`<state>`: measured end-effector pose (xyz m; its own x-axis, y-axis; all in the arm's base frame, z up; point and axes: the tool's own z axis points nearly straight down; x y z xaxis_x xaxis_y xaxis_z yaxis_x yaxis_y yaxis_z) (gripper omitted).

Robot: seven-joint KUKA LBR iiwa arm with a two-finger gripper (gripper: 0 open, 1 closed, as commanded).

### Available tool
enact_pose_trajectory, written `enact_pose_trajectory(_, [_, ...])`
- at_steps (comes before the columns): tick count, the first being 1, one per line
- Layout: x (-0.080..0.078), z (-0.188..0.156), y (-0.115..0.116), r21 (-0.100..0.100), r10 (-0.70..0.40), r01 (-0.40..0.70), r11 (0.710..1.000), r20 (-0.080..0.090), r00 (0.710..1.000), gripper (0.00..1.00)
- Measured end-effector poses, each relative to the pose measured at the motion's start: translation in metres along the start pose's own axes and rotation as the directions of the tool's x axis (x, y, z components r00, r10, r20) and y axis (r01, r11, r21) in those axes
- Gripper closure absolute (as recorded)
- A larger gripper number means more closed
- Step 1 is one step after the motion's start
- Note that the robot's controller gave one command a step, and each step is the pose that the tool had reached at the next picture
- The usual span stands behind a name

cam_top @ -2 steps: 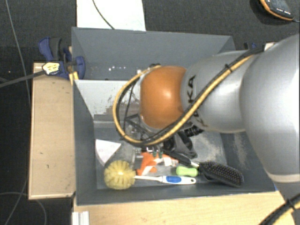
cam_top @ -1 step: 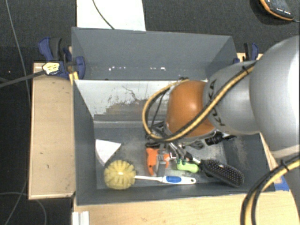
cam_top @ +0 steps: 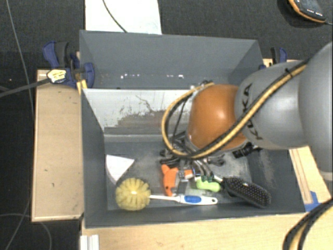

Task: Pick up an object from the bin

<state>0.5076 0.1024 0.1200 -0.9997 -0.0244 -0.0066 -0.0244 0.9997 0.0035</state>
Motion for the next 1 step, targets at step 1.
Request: enact_pose_trajectory(1, [0.0112, 0.0201, -0.0594, 0.008, 0.262, -0.262, 0.965, -0.011, 0.965, 0.00])
